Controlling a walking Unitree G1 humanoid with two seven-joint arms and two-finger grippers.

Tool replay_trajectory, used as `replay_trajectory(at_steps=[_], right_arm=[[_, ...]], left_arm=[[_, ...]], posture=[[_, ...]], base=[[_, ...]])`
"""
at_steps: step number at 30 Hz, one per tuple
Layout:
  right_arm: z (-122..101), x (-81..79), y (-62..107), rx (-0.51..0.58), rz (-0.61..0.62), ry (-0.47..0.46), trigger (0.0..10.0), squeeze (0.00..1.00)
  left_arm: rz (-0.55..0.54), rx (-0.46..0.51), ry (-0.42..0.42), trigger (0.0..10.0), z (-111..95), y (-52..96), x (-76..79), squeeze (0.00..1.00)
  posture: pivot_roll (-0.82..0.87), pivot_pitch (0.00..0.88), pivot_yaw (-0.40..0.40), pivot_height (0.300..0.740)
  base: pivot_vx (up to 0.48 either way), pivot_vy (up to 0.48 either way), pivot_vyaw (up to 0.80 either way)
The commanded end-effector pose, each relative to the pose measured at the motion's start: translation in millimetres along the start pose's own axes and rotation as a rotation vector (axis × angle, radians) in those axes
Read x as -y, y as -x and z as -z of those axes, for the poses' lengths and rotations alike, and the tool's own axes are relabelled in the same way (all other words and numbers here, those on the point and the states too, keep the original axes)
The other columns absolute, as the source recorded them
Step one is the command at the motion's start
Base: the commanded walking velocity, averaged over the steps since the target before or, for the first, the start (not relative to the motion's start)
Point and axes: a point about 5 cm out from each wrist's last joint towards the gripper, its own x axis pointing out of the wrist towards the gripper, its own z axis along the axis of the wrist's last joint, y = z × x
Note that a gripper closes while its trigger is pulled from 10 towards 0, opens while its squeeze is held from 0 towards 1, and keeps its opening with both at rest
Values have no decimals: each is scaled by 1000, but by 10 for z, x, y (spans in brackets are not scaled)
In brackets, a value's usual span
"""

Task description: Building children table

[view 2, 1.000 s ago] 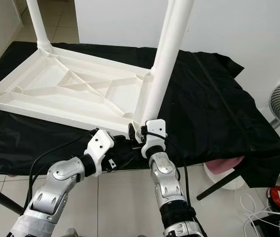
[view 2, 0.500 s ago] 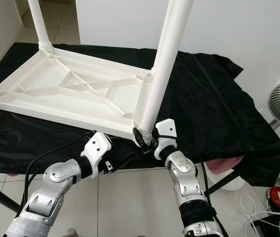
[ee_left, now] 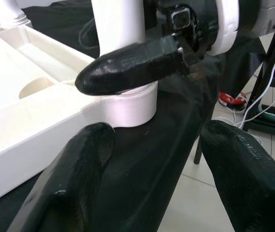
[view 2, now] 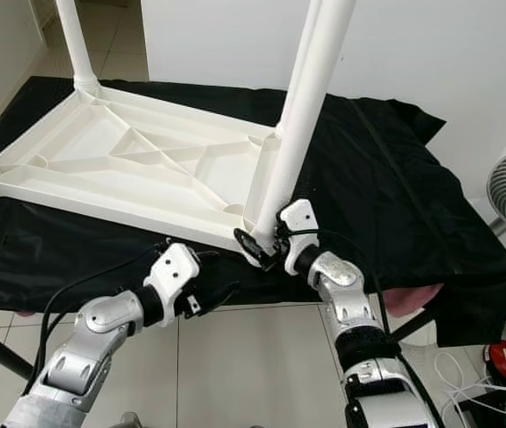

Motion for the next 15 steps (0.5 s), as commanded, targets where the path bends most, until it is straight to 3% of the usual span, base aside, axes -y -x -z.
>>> replay_trajectory(at_steps=[1, 4, 5, 7, 8, 15], right_arm=[[67, 2, -28, -42, -25, 14, 10000, 0], [72, 4, -56, -46, -29, 20, 10000, 0], [71, 4, -72, -48, -35, 22, 4627, 0], [71, 7, -84, -48, -42, 23, 4627, 0], [72, 9, -93, -50, -46, 23, 0, 0], [121, 17, -75, -58, -57, 25, 0, 0]], left_arm=[[9, 10, 0, 10000, -8, -36, 25, 0], [6, 9, -1, 10000, -7, -43, 32, 0], [9, 7, -3, 10000, -4, -49, 44, 0], [11, 6, -5, 10000, -1, -54, 54, 0], [12, 6, -4, 10000, -1, -58, 59, 0], [13, 9, -9, 10000, -8, -80, 39, 0]], posture=[[57, 0, -110, 740], [59, 0, -108, 740], [63, 0, -108, 740], [63, 0, -108, 740], [63, 0, -105, 740], [57, 0, -100, 740]], base=[[0, 0, 0], [0, 0, 0], [0, 0, 0], [0, 0, 0], [0, 0, 0], [0, 0, 0]])
